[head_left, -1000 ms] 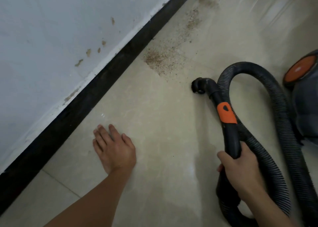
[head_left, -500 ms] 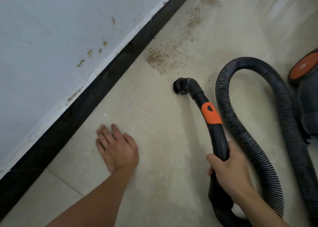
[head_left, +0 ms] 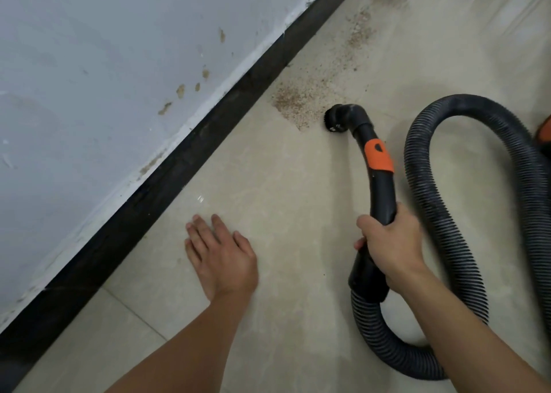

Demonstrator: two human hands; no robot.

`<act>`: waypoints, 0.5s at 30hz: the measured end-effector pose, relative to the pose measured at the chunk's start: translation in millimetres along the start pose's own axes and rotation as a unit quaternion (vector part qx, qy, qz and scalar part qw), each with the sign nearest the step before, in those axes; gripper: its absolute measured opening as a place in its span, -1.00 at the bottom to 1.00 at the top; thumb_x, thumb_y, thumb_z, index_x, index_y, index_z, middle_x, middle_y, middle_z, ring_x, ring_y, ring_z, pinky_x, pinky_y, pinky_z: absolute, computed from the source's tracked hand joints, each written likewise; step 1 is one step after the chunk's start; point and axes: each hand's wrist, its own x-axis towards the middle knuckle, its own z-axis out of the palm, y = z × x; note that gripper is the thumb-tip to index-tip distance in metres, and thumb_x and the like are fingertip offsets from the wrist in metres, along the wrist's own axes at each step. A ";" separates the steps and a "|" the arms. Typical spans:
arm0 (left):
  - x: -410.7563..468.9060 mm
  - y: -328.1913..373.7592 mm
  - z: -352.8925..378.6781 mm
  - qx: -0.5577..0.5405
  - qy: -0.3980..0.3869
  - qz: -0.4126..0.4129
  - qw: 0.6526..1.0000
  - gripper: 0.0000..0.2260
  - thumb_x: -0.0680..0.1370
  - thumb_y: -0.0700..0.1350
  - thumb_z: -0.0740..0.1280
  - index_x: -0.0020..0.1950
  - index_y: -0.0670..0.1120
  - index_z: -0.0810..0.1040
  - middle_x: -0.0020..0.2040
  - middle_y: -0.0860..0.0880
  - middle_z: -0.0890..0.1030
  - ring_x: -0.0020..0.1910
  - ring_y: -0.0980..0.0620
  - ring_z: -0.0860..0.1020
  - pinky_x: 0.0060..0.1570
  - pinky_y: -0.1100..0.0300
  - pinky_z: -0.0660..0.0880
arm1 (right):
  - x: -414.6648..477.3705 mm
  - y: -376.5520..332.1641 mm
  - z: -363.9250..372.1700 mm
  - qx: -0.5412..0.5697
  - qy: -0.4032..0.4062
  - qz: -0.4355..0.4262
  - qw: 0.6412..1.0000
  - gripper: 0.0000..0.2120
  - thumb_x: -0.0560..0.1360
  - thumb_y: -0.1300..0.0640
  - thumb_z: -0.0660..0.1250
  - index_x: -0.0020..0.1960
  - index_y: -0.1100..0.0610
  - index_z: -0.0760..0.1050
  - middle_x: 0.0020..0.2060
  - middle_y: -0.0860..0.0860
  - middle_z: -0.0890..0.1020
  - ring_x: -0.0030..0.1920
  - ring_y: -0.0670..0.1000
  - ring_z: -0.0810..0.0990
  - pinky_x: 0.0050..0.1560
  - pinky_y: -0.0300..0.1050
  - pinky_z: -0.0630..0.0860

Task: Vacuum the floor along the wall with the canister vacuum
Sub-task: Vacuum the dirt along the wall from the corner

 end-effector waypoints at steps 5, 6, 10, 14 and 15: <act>-0.5 2.5 -2.7 -0.011 -0.001 -0.001 1.000 -0.48 0.59 0.00 0.02 0.50 -0.21 0.27 0.52 -0.29 0.19 0.51 -0.25 0.13 0.48 -0.11 0.05 | -0.9 -4.5 19.2 -0.042 -0.054 -0.027 0.997 -0.83 0.40 0.21 0.38 -0.11 0.03 0.42 -0.33 0.13 0.59 -0.52 0.04 0.63 -0.46 -0.12 0.48; -0.3 2.5 -2.1 -0.011 -0.003 0.000 1.000 -0.50 0.60 -0.02 0.04 0.50 -0.20 0.27 0.52 -0.29 0.19 0.51 -0.25 0.12 0.48 -0.11 0.05 | 3.4 -7.5 21.1 -0.035 -0.040 -0.022 0.998 -0.83 0.40 0.21 0.38 -0.11 0.03 0.41 -0.32 0.13 0.58 -0.53 0.02 0.63 -0.44 -0.10 0.50; -0.6 1.9 -1.3 -0.004 -0.016 -0.004 1.000 -0.49 0.61 0.00 0.07 0.52 -0.19 0.24 0.53 -0.28 0.16 0.53 -0.23 0.09 0.49 -0.10 0.02 | 17.2 -19.0 37.7 -0.038 -0.056 -0.033 0.997 -0.82 0.41 0.19 0.39 -0.08 0.02 0.41 -0.28 0.10 0.58 -0.53 0.00 0.63 -0.43 -0.10 0.52; -0.3 2.1 -1.4 -0.003 -0.015 -0.003 1.000 -0.50 0.62 0.00 0.06 0.53 -0.17 0.22 0.54 -0.27 0.14 0.54 -0.21 0.07 0.50 -0.08 0.00 | 38.0 -38.2 59.7 -0.024 -0.064 -0.037 0.997 -0.82 0.40 0.18 0.39 -0.10 0.03 0.40 -0.26 0.08 0.57 -0.53 -0.01 0.62 -0.43 -0.10 0.54; 0.3 2.0 -1.1 -0.002 -0.016 -0.004 1.000 -0.49 0.62 0.00 0.06 0.53 -0.17 0.21 0.54 -0.26 0.13 0.54 -0.21 0.06 0.51 -0.08 -0.02 | 45.1 -45.2 66.5 -0.020 -0.062 -0.036 0.997 -0.82 0.40 0.18 0.39 -0.10 0.02 0.40 -0.25 0.07 0.57 -0.54 -0.02 0.62 -0.43 -0.11 0.54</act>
